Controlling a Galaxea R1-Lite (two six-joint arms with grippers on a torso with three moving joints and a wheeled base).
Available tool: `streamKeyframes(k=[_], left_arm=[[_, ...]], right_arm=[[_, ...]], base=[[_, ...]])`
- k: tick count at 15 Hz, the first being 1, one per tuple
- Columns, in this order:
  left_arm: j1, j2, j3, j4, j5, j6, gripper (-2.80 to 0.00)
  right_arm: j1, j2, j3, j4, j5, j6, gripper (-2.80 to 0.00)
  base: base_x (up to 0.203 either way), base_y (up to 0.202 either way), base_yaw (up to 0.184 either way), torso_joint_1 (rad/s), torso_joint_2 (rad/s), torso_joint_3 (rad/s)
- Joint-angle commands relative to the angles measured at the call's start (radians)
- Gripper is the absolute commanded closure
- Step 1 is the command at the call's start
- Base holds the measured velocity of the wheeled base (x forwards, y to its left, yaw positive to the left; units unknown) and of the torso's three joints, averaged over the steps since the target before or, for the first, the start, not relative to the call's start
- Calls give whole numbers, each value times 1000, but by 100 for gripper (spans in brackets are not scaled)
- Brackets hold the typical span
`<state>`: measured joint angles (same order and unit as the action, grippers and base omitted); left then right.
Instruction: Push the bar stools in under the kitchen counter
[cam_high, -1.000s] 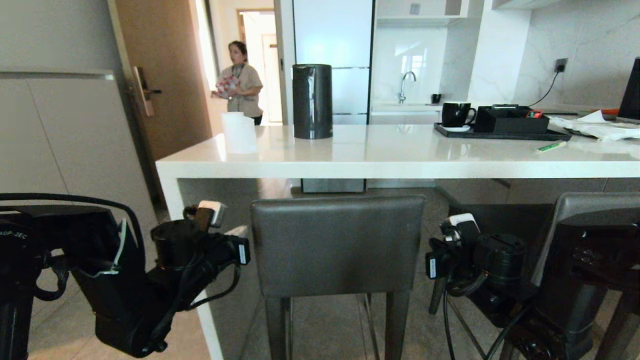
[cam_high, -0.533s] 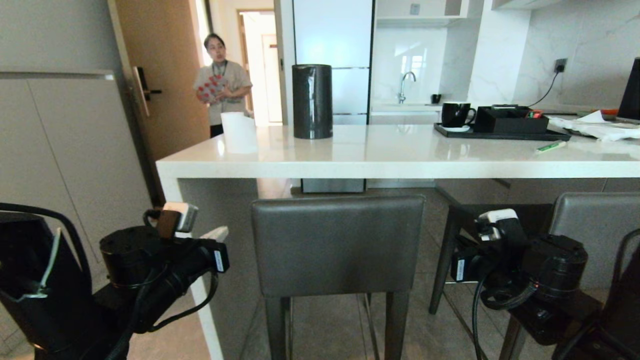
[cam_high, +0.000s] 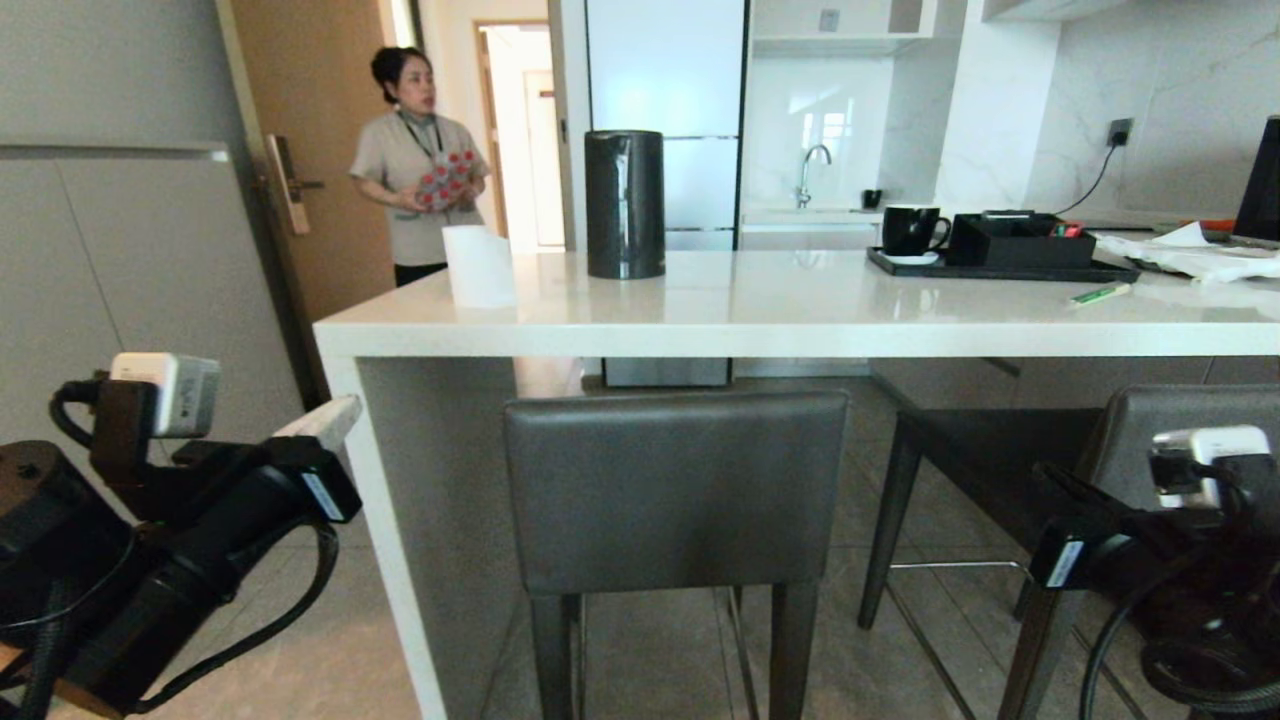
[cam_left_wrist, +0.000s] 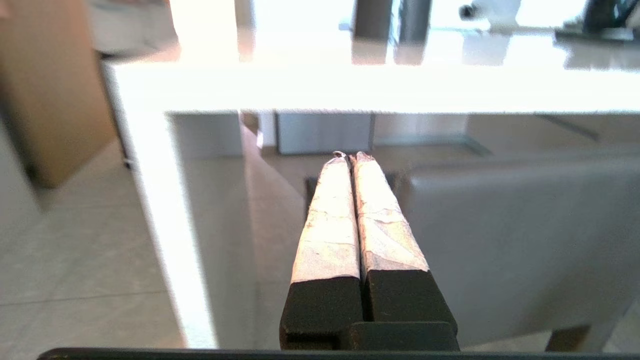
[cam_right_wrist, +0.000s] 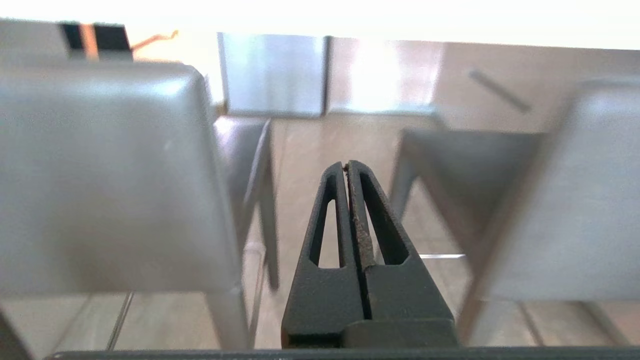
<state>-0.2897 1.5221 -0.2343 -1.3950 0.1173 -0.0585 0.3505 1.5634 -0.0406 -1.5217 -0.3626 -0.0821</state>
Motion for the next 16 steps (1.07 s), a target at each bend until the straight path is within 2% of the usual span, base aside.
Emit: streamKeyframes(k=[1,4,7,10,11,13,16], left_arm=[[1,-168,-5,63,15,-1,0],[2,-364,-58,268,41,0,0],[35,-543,-190,529,47,-1,0],[81,-708,-243,704,44,1,0],[88,-761,-269,783,42,1,0],[99,-858,-362,982,35,0,0],[156,-940,-388,1039,9,-2,0]], right_arm=[[-21,-132,32,-8,-16,-3,0],[-95,-250,40,-8,-22,-46,0],[-151,-350,41,-7,-16,-99,0],[-174,-520,15,87,-4,-164,0],[-175,-594,-12,161,-2,-185,0],[-182,-774,-115,434,0,-207,0],[-211,-995,-265,813,2,-203,0]], base=[[0,0,0,0,0,0],[0,0,0,0,0,0],[0,0,0,0,0,0],[0,0,0,0,0,0],[0,0,0,0,0,0],[0,0,0,0,0,0],[0,0,0,0,0,0]])
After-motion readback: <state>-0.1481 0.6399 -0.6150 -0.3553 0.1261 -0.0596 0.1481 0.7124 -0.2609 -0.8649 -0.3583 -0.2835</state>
